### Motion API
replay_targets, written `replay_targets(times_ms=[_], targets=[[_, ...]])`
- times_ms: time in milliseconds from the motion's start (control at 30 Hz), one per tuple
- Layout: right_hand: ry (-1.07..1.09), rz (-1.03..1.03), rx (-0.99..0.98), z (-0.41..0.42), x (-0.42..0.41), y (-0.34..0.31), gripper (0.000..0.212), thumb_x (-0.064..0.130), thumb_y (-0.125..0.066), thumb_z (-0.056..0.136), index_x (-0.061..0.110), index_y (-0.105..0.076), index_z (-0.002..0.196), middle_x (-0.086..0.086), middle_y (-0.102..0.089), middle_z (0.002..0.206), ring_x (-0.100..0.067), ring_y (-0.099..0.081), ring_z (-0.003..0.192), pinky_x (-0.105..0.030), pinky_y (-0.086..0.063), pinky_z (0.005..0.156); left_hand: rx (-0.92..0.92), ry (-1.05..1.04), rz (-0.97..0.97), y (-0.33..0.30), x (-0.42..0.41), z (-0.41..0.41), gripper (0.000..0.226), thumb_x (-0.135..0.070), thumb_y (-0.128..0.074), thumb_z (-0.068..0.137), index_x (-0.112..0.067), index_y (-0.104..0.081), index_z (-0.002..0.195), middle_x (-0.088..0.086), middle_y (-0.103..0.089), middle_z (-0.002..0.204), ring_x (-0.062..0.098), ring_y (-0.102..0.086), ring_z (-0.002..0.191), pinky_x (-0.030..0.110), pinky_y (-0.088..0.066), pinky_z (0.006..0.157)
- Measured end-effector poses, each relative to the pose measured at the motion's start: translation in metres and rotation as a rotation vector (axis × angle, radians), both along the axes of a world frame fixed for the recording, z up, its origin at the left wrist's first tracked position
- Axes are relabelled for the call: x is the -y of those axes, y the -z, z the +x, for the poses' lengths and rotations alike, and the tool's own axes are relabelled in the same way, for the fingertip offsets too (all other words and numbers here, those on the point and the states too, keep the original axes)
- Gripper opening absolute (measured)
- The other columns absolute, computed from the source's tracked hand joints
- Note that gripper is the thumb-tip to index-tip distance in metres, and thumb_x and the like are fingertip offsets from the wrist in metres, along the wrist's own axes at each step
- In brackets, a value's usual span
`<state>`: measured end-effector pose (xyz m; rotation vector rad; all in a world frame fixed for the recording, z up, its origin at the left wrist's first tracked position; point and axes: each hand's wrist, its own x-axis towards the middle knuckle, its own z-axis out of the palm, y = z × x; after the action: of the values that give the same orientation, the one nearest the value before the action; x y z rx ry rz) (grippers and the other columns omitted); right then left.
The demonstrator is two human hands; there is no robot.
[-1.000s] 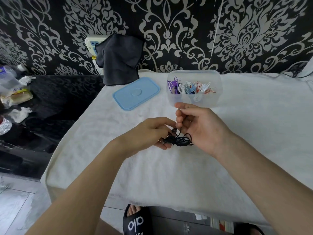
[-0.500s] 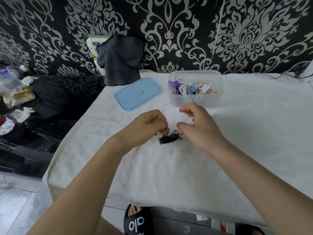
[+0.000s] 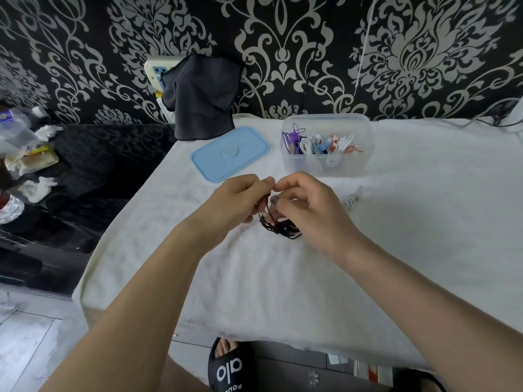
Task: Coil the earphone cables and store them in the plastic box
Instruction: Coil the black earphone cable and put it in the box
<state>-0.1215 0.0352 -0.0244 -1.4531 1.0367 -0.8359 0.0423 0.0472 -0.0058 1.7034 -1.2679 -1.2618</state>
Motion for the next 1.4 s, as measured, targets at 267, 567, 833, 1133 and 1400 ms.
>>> replay_targets(times_ms=[267,567,833,1133,1400], targets=[[-0.018,0.176,0.146,-0.002,0.002,-0.001,0.008,0.008,-0.068,0.091,0.006,-0.068,0.099,-0.006,-0.074,0.08,-0.015,-0.065,0.064,-0.027,-0.054,0.066,0.027,0.04,-0.057,-0.003,-0.001,0.0,0.046,-0.031,-0.052,0.105,-0.014,-0.052,0.063,-0.003,-0.055,0.064,0.005,-0.039,0.049,0.015,-0.035,0.05],[0.013,0.271,0.205,-0.009,0.012,0.0,0.013,0.008,-0.068,0.091,0.009,-0.074,0.103,-0.004,-0.074,0.081,-0.016,-0.064,0.066,-0.026,-0.053,0.065,0.661,0.015,0.041,0.017,-0.008,0.044,0.01,-0.017,-0.052,0.097,-0.015,-0.062,0.097,-0.001,-0.065,0.094,0.015,-0.055,0.073,0.025,-0.046,0.061],[0.022,0.234,0.152,-0.012,0.012,-0.001,0.011,0.009,-0.066,0.093,0.011,-0.074,0.101,-0.006,-0.075,0.085,-0.017,-0.066,0.068,-0.031,-0.052,0.075,0.752,0.172,0.016,0.025,-0.011,0.05,0.014,-0.009,-0.073,0.083,-0.02,-0.066,0.08,-0.005,-0.063,0.091,0.006,-0.055,0.073,0.018,-0.045,0.068],[0.03,0.191,0.173,-0.012,0.01,-0.007,0.012,0.009,-0.064,0.094,0.011,-0.073,0.102,-0.009,-0.076,0.09,-0.017,-0.065,0.069,-0.03,-0.054,0.072,0.492,0.124,-0.165,0.015,-0.009,0.038,0.009,-0.015,-0.067,0.094,-0.02,-0.067,0.087,-0.008,-0.067,0.09,0.002,-0.053,0.065,0.008,-0.043,0.063],[0.07,0.148,0.181,-0.013,0.009,-0.01,0.01,0.008,-0.065,0.094,0.006,-0.071,0.101,-0.005,-0.076,0.081,-0.015,-0.064,0.063,-0.023,-0.054,0.065,-0.17,0.02,-0.192,-0.005,-0.008,0.013,0.013,0.004,-0.064,0.094,-0.009,-0.067,0.095,0.004,-0.074,0.087,0.015,-0.067,0.084,0.027,-0.057,0.086]])
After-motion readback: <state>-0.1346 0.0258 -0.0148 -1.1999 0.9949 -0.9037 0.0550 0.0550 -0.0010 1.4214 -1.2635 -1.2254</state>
